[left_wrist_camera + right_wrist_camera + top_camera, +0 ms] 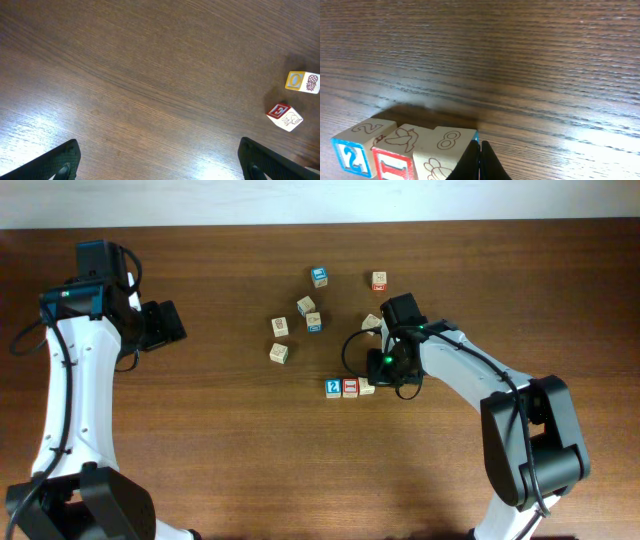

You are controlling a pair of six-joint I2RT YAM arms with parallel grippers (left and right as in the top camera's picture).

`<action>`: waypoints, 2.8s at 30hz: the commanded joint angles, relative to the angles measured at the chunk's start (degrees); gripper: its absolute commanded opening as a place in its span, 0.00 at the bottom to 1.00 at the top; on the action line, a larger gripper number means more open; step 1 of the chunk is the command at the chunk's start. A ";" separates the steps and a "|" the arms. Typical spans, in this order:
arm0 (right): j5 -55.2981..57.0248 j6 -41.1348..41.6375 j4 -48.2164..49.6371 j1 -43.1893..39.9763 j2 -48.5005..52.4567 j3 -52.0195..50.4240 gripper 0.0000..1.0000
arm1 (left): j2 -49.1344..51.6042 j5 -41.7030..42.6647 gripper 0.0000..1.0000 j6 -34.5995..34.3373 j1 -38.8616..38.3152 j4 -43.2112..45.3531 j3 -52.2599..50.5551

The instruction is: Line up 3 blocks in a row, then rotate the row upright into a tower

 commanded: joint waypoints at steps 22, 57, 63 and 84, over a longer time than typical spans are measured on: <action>-3.74 17.90 1.64 7.87 0.48 -1.44 0.04 | 0.94 10.86 0.76 -2.99 -14.51 5.29 -11.69; -2.99 -0.13 3.98 1.60 1.42 -2.51 0.04 | 15.13 23.50 0.00 -2.73 -28.63 35.10 -20.37; -2.99 -0.13 3.96 1.60 1.42 -2.51 0.04 | 15.13 24.96 0.00 -2.71 -28.63 31.67 -20.39; -2.97 -0.13 3.93 1.60 1.42 -2.51 0.04 | 15.13 28.79 0.00 -1.84 -28.63 31.89 -20.39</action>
